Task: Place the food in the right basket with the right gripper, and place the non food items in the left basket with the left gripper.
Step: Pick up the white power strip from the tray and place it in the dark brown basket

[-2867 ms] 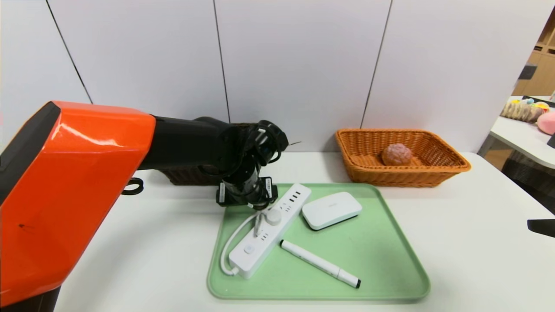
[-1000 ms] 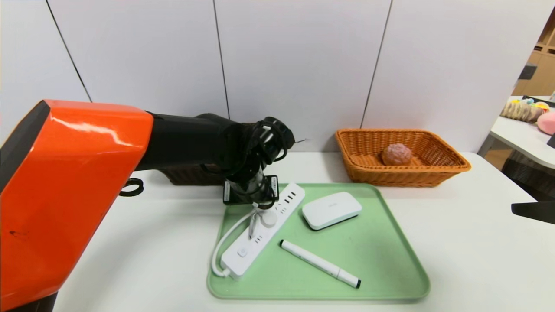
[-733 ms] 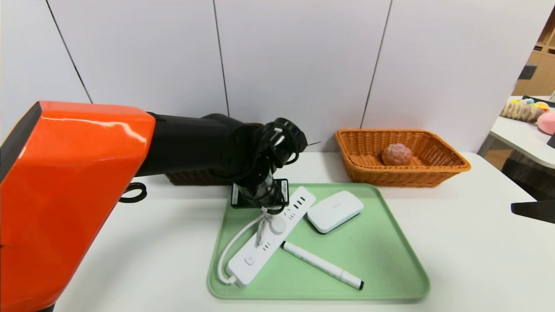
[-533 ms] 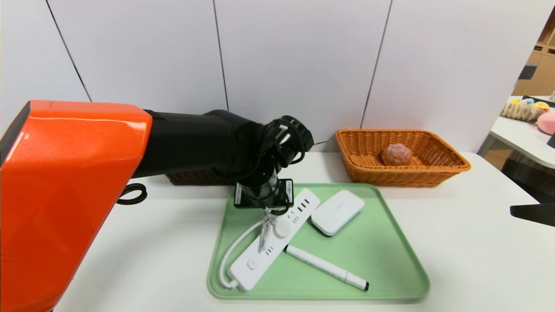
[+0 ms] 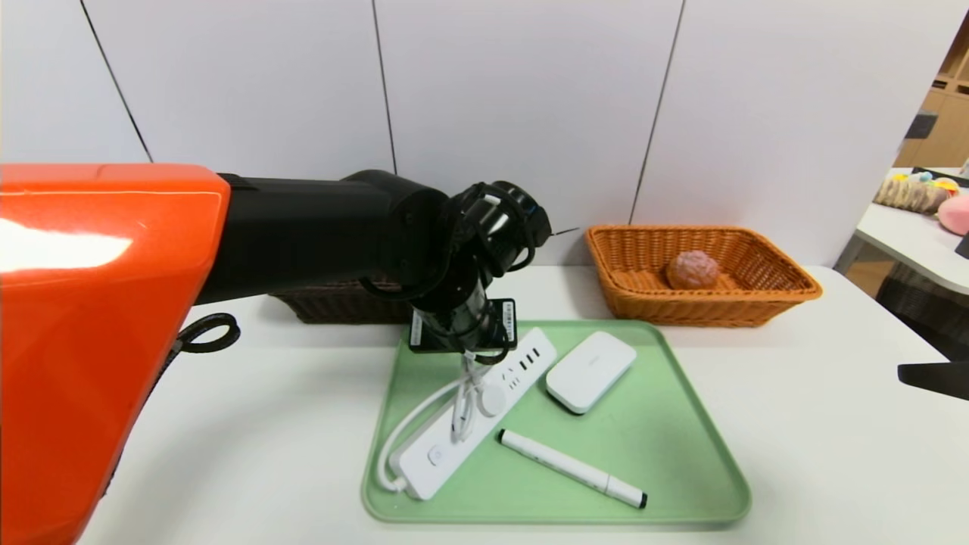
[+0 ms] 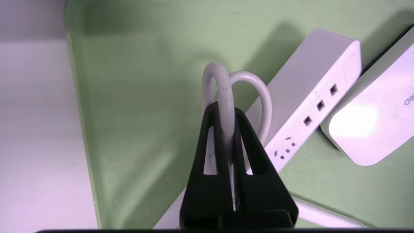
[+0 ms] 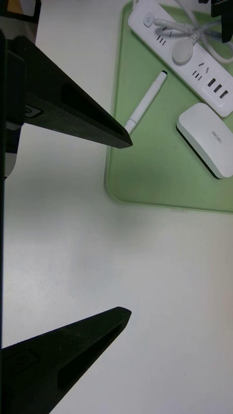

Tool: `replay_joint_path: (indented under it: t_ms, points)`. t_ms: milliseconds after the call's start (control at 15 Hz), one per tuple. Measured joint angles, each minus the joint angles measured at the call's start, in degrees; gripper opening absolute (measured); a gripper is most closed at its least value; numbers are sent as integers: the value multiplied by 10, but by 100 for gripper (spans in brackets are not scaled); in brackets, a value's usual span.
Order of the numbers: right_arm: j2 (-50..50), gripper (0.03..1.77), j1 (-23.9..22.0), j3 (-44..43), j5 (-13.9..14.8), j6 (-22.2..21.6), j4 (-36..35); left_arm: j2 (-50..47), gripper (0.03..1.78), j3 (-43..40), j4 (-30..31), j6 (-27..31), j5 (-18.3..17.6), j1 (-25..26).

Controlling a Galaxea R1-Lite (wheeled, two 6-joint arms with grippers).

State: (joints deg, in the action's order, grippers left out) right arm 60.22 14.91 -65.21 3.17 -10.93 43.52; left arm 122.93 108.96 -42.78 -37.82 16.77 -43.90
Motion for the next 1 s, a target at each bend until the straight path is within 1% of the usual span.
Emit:
replay_joint_path:
  t_ms: [200,333,600,867,1000]
  points:
    - [-3,169,0,0,1,0,0,-14,10,0,-4,0,0,-4]
    - [-6,169,1,3,0,0,0,-26,10,1,-13,0,1,-15]
    - [-14,169,1,7,1,0,1,-47,10,4,-14,4,3,-31]
    - [-21,169,1,16,1,0,2,-69,10,5,-14,18,2,-43]
    - [-26,169,1,22,1,0,2,-81,10,5,-14,41,3,-45]
